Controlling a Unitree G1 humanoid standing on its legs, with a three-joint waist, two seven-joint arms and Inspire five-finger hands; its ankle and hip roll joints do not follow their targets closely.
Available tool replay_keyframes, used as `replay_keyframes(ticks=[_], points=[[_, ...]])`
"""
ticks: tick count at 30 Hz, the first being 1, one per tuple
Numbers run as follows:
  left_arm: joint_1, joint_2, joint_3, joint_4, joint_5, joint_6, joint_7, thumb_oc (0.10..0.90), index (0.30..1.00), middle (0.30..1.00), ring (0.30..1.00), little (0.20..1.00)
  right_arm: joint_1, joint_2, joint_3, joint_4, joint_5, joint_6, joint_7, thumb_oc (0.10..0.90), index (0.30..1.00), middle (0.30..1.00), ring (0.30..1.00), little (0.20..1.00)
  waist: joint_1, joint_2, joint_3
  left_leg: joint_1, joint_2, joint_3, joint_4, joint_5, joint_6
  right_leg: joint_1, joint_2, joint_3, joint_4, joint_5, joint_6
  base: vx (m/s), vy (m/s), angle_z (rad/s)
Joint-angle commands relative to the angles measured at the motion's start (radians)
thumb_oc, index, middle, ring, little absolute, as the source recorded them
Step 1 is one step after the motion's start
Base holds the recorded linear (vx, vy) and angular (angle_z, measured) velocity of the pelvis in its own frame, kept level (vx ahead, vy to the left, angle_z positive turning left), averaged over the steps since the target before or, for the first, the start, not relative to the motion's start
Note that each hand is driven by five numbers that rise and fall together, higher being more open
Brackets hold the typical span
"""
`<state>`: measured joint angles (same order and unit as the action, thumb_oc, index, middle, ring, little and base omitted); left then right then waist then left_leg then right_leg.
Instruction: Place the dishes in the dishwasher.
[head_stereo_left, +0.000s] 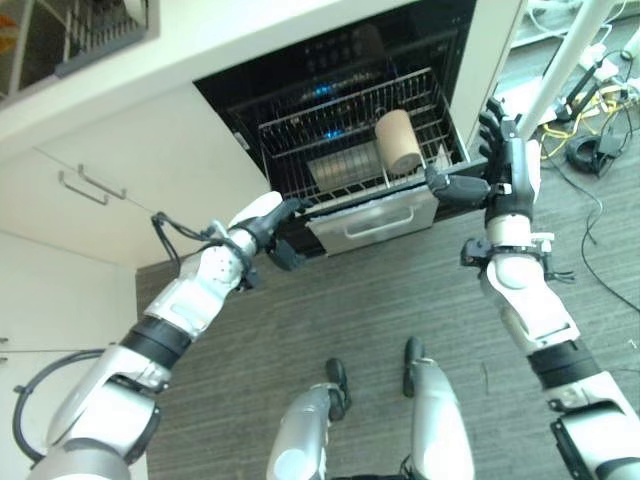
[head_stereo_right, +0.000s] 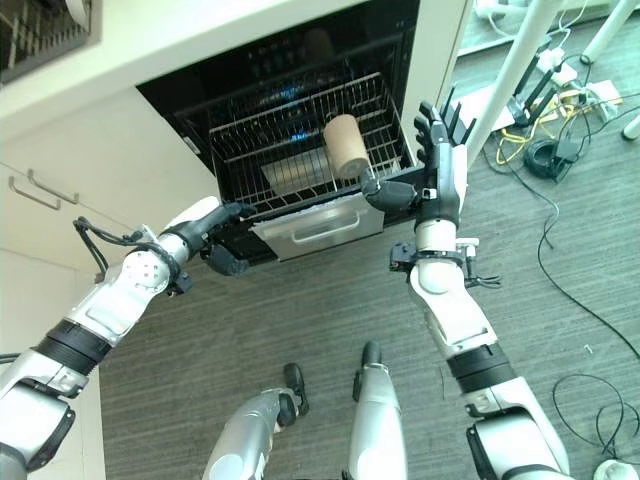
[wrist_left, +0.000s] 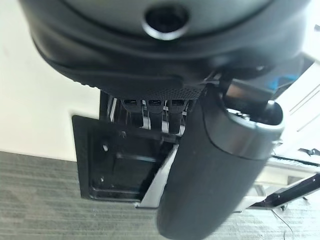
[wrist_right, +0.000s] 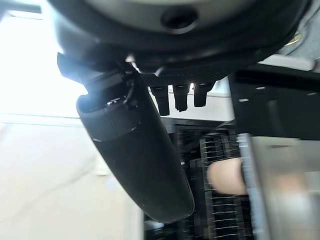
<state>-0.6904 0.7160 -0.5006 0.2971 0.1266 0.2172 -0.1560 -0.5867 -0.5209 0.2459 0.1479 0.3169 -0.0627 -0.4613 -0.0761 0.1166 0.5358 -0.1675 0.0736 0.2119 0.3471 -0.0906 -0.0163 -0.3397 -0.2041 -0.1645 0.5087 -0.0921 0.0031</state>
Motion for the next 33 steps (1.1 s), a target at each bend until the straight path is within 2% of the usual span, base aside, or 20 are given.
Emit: replay_keyframes(ticks=[1,3,7,9,11,12,14,18,21,23,24,25,27,28,30,31,32,33], points=[[-0.064,-0.007,0.075,-0.084,0.018,-0.084,0.141,0.800,0.900,0.900,0.900,0.900,-0.097,-0.015,-0.064,-0.158,-0.046,-0.185,0.041,0.800,0.900,0.900,0.900,0.900,0.008,0.038,-0.072,0.051,0.081,-0.021,-0.047,-0.023,-0.027,0.201,-0.029,-0.080,0.080,-0.238,0.026,0.06,0.049,0.04],[-0.025,-0.008,0.107,-0.098,-0.009,-0.118,0.200,0.800,0.900,0.900,0.900,0.900,-0.072,-0.003,-0.055,-0.174,-0.053,-0.210,0.065,0.800,0.900,0.900,0.900,0.900,0.011,0.045,-0.104,0.067,0.088,-0.022,-0.047,-0.024,-0.019,0.240,-0.019,-0.095,0.043,-0.222,0.017,0.02,0.054,0.14],[0.068,-0.026,0.164,-0.140,-0.001,-0.189,0.255,0.800,0.900,0.900,0.900,0.900,0.011,0.029,-0.057,-0.205,-0.067,-0.280,0.059,0.800,0.900,0.900,0.900,0.900,0.033,0.031,-0.186,0.109,0.074,-0.046,-0.047,-0.047,-0.009,0.327,-0.010,-0.107,-0.037,-0.198,0.025,0.05,0.062,0.13],[0.149,-0.037,0.213,-0.193,0.010,-0.228,0.265,0.800,0.900,0.900,0.900,0.900,0.093,0.060,-0.076,-0.216,-0.056,-0.317,0.064,0.800,0.900,0.900,0.900,0.900,0.054,0.006,-0.248,0.145,0.054,-0.061,-0.047,-0.080,0.010,0.399,-0.001,-0.117,-0.125,-0.171,0.043,-0.04,0.109,0.31],[0.176,-0.038,0.231,-0.212,0.011,-0.233,0.268,0.800,0.900,0.900,0.900,0.900,0.121,0.063,-0.084,-0.224,-0.045,-0.325,0.074,0.800,0.900,0.900,0.900,0.900,0.060,0.000,-0.264,0.154,0.046,-0.064,-0.047,-0.091,0.017,0.419,0.001,-0.118,-0.154,-0.161,0.051,-0.09,0.134,0.16],[0.238,-0.040,0.276,-0.258,-0.002,-0.243,0.280,0.800,0.900,0.900,0.900,0.900,0.183,0.071,-0.103,-0.253,-0.038,-0.344,0.084,0.800,0.900,0.900,0.900,0.900,0.070,-0.011,-0.294,0.170,0.026,-0.069,-0.047,-0.114,0.034,0.452,0.002,-0.119,-0.209,-0.136,0.070,-0.14,0.184,0.02],[0.300,-0.044,0.323,-0.295,-0.020,-0.257,0.291,0.800,0.900,0.900,0.900,0.900,0.241,0.075,-0.121,-0.282,-0.027,-0.360,0.092,0.800,0.900,0.900,0.900,0.900,0.080,-0.023,-0.313,0.179,0.005,-0.069,-0.047,-0.135,0.051,0.448,-0.010,-0.108,-0.209,-0.124,0.088,-0.16,0.191,0.06],[0.437,-0.076,0.410,-0.352,-0.054,-0.266,0.304,0.800,0.900,0.900,0.900,0.900,0.336,0.102,-0.162,-0.333,0.015,-0.369,0.138,0.800,0.900,0.900,0.900,0.900,0.099,-0.034,-0.341,0.178,-0.044,-0.089,-0.047,-0.170,0.092,0.429,-0.034,-0.081,-0.209,-0.062,0.123,-0.18,0.250,0.03],[0.527,-0.112,0.450,-0.359,-0.129,-0.242,0.298,0.800,0.900,0.900,0.900,0.900,0.403,0.134,-0.183,-0.362,0.094,-0.339,0.242,0.800,0.900,0.900,0.900,0.900,0.100,-0.028,-0.357,0.163,-0.075,-0.112,-0.047,-0.187,0.118,0.410,-0.047,-0.063,-0.209,0.023,0.142,-0.13,0.254,0.05],[0.612,-0.152,0.478,-0.342,-0.198,-0.224,0.272,0.800,0.900,0.900,0.900,0.900,0.463,0.170,-0.189,-0.369,0.165,-0.293,0.354,0.800,0.900,0.900,0.900,0.900,0.100,-0.017,-0.357,0.159,-0.079,-0.116,-0.047,-0.198,0.132,0.401,-0.024,-0.075,-0.196,0.062,0.140,-0.08,0.219,0.12],[0.640,-0.164,0.483,-0.331,-0.222,-0.216,0.271,0.800,0.900,0.900,0.900,0.900,0.477,0.179,-0.188,-0.367,0.188,-0.271,0.380,0.800,0.900,0.900,0.900,0.900,0.101,-0.015,-0.357,0.157,-0.077,-0.111,-0.047,-0.199,0.133,0.392,-0.013,-0.080,-0.173,0.054,0.137,-0.05,0.119,0.13],[0.683,-0.183,0.488,-0.315,-0.251,-0.220,0.266,0.800,0.900,0.900,0.900,0.900,0.495,0.184,-0.189,-0.368,0.205,-0.254,0.413,0.800,0.900,0.900,0.900,0.900,0.101,-0.018,-0.356,0.149,-0.083,-0.115,-0.047,-0.201,0.137,0.377,0.029,-0.077,-0.160,0.028,0.130,-0.06,0.037,-0.07],[0.729,-0.207,0.492,-0.274,-0.333,-0.210,0.244,0.800,0.900,0.900,0.900,0.900,0.530,0.178,-0.195,-0.363,0.211,-0.258,0.450,0.800,0.900,0.900,0.900,0.900,0.090,-0.031,-0.351,0.144,-0.103,-0.137,-0.047,-0.204,0.141,0.353,0.120,-0.043,-0.171,-0.011,0.115,-0.03,-0.035,-0.20],[0.775,-0.247,0.495,-0.214,-0.383,-0.225,0.233,0.800,0.900,0.900,0.900,0.900,0.550,0.172,-0.202,-0.346,0.224,-0.271,0.492,0.800,0.900,0.900,0.900,0.900,0.088,-0.046,-0.347,0.140,-0.119,-0.144,-0.047,-0.197,0.130,0.341,0.185,-0.038,-0.209,-0.041,0.087,0.03,-0.087,0.01],[0.808,-0.291,0.487,-0.124,-0.432,-0.231,0.228,0.800,0.900,0.900,0.900,0.900,0.557,0.153,-0.208,-0.319,0.250,-0.292,0.525,0.800,0.900,0.900,0.900,0.900,0.095,-0.070,-0.335,0.147,-0.145,-0.146,-0.047,-0.196,0.126,0.324,0.200,-0.029,-0.209,-0.087,0.065,0.06,-0.108,0.10],[0.820,-0.311,0.484,-0.083,-0.438,-0.237,0.229,0.800,0.900,0.900,0.900,0.900,0.557,0.149,-0.209,-0.307,0.263,-0.297,0.535,0.800,0.900,0.900,0.900,0.900,0.096,-0.072,-0.337,0.141,-0.145,-0.150,-0.047,-0.187,0.124,0.318,0.198,-0.023,-0.209,-0.091,0.057,0.16,-0.182,0.19],[0.849,-0.359,0.469,0.041,-0.424,-0.270,0.228,0.800,0.900,0.900,0.900,0.900,0.554,0.137,-0.202,-0.286,0.293,-0.310,0.543,0.800,0.900,0.900,0.900,0.900,0.104,-0.080,-0.339,0.143,-0.146,-0.146,-0.047,-0.183,0.118,0.313,0.205,-0.025,-0.209,-0.107,0.047,0.16,-0.166,0.13],[0.854,-0.366,0.469,0.056,-0.431,-0.262,0.229,0.800,0.900,0.900,0.900,0.900,0.553,0.136,-0.199,-0.284,0.292,-0.314,0.544,0.800,0.900,0.900,0.900,0.900,0.107,-0.081,-0.339,0.145,-0.144,-0.143,-0.047,-0.182,0.115,0.315,0.205,-0.031,-0.209,-0.114,0.045,0.21,-0.185,0.10]])
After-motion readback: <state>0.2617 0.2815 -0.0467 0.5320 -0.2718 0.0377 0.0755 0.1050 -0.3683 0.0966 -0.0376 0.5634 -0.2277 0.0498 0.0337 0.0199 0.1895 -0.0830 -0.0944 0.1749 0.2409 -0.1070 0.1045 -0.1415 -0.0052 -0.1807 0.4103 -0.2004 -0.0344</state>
